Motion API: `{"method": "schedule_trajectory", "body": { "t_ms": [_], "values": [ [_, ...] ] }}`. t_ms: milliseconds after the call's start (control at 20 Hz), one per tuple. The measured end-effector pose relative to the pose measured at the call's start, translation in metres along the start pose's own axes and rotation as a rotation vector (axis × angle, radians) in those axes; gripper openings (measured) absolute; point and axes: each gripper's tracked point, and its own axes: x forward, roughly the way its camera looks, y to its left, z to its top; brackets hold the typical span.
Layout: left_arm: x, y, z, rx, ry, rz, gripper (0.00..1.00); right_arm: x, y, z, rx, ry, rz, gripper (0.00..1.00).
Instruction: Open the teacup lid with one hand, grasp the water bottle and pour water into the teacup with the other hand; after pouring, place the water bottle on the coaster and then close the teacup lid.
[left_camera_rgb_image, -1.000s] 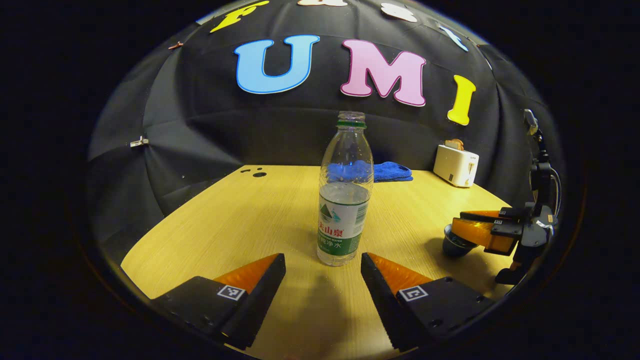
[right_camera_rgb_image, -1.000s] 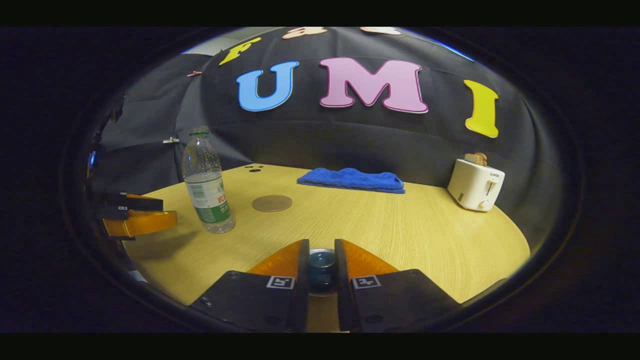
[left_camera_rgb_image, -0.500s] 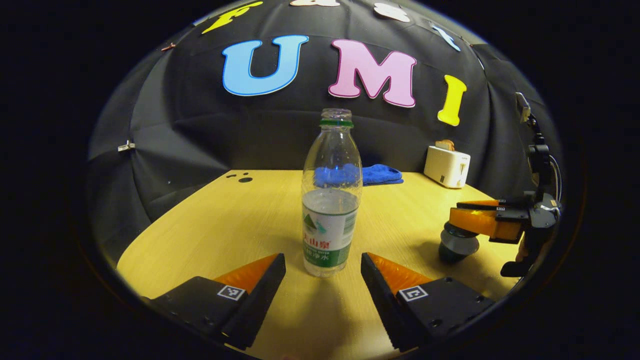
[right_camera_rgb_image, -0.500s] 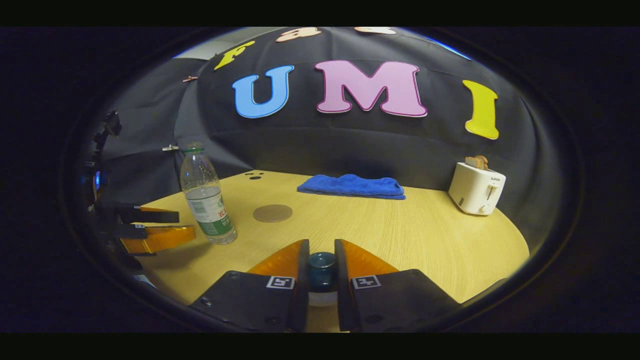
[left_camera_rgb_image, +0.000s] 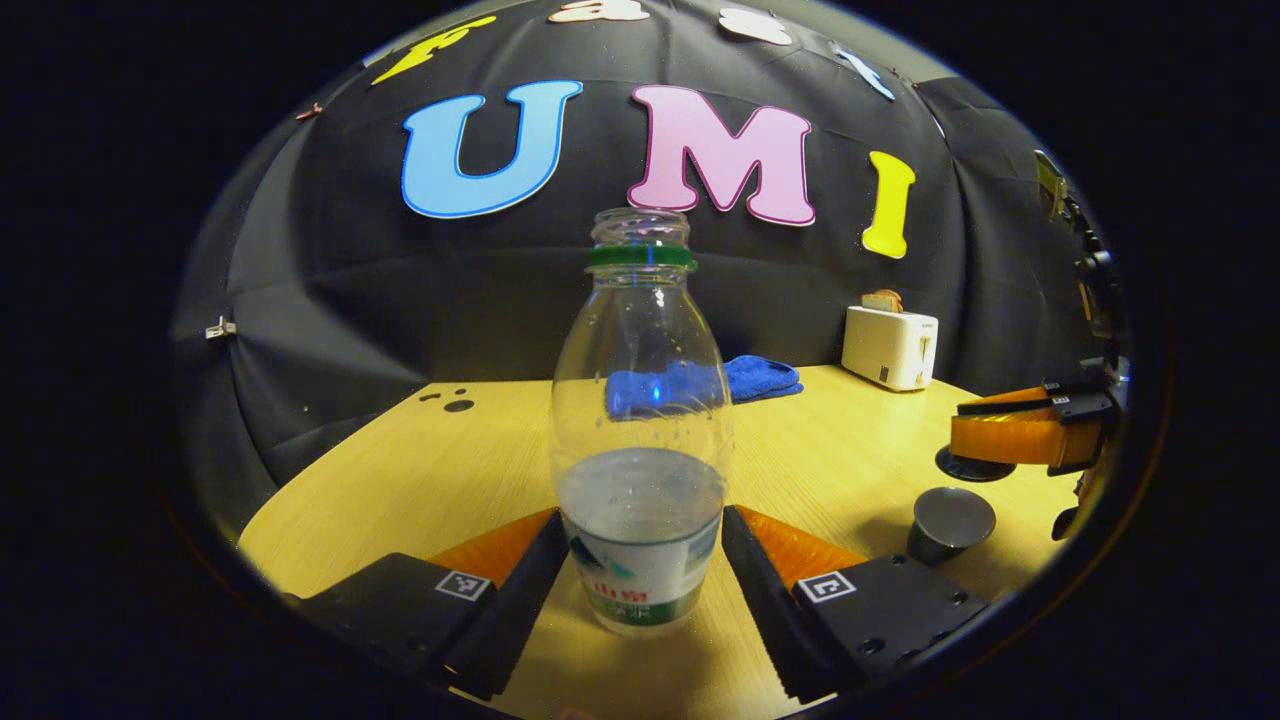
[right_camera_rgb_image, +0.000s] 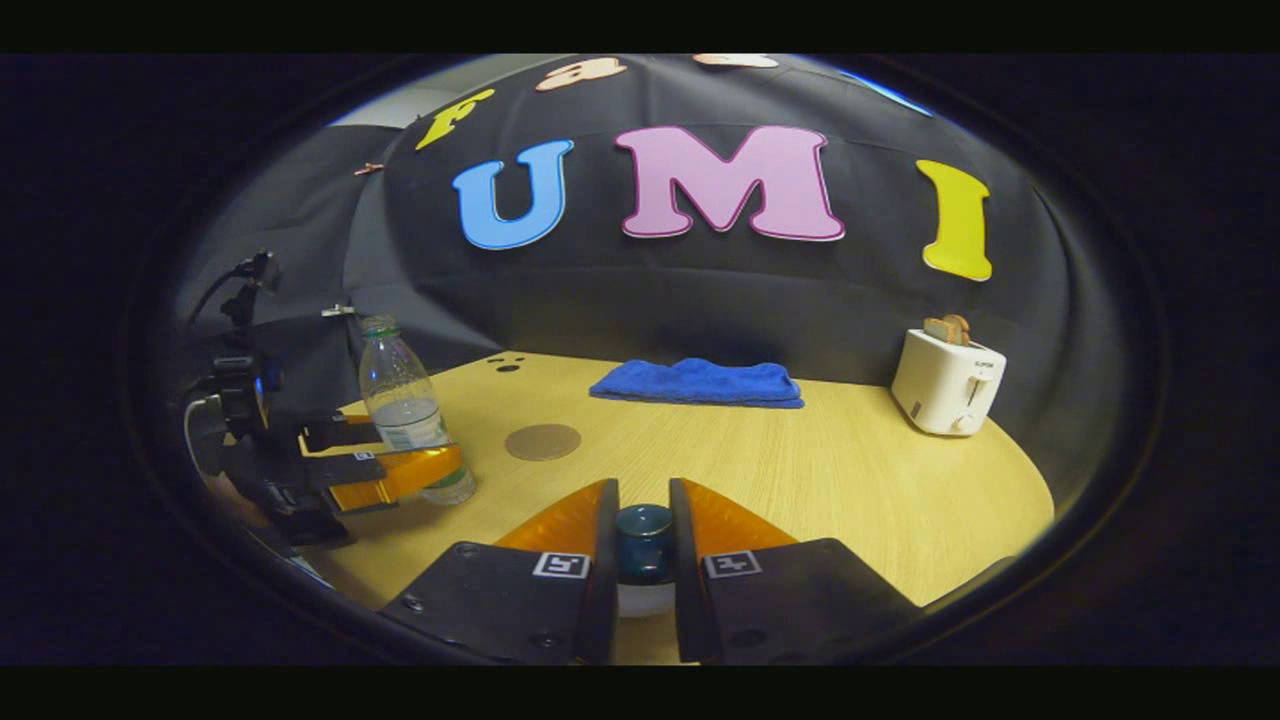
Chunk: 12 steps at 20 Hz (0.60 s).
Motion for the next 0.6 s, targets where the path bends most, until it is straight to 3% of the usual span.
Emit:
{"method": "schedule_trajectory", "body": {
  "t_ms": [250,350,400,600],
  "values": [
    [0.012,-0.002,0.014,-0.005,-0.029,-0.015,0.95,-0.010,-0.015,0.001,0.010,0.006,-0.026,0.27],
    [0.013,0.002,0.016,-0.003,-0.032,-0.003,0.90,-0.014,-0.019,0.001,0.019,0.009,-0.034,0.27],
    [0.013,0.002,0.016,-0.009,-0.032,-0.004,0.83,-0.016,-0.022,0.001,0.023,0.010,-0.038,0.27],
    [0.011,0.002,0.016,-0.018,-0.006,0.005,0.78,-0.025,-0.033,-0.001,0.030,0.016,-0.056,0.27]
  ]
}}
